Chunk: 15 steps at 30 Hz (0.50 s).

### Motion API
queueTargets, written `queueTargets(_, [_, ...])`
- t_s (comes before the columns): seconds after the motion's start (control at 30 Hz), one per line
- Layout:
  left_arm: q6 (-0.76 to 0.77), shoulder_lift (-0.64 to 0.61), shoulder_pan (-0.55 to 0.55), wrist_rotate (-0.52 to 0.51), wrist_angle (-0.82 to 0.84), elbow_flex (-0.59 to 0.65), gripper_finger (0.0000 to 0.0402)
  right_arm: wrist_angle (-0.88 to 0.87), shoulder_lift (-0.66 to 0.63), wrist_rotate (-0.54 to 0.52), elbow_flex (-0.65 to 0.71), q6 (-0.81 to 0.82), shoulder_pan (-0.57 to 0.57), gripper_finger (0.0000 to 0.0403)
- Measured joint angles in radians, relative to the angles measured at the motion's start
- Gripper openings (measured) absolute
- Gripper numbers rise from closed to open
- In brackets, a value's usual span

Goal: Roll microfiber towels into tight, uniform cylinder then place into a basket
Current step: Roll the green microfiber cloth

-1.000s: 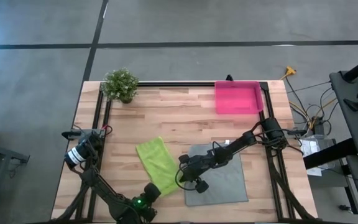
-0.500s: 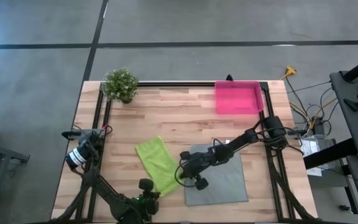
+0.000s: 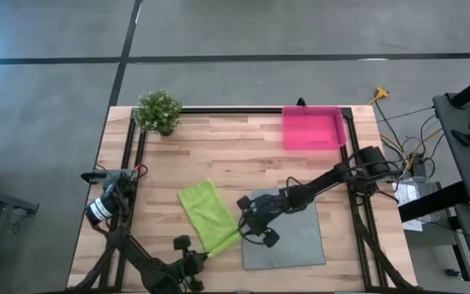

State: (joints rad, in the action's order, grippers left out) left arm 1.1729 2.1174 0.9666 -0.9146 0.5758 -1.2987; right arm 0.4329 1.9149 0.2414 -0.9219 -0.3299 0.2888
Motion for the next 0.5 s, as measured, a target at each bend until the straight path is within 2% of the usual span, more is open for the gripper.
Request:
queueTargets(0.23, [0.136, -0.002, 0.003, -0.087, 0.001, 0.0, 0.0, -0.035, -0.004, 0.02, 0.025, -0.019, 0.031, 0.0186])
queueTargets(0.37, [0.208, -0.003, 0.003, -0.087, -0.003, 0.007, 0.0, -0.012, 0.018, -0.026, 0.026, 0.002, 0.039, 0.0197])
queueTargets(0.5, [0.267, -0.003, 0.003, -0.086, -0.017, 0.024, 0.0, 0.056, 0.059, -0.094, 0.028, 0.007, 0.04, 0.019])
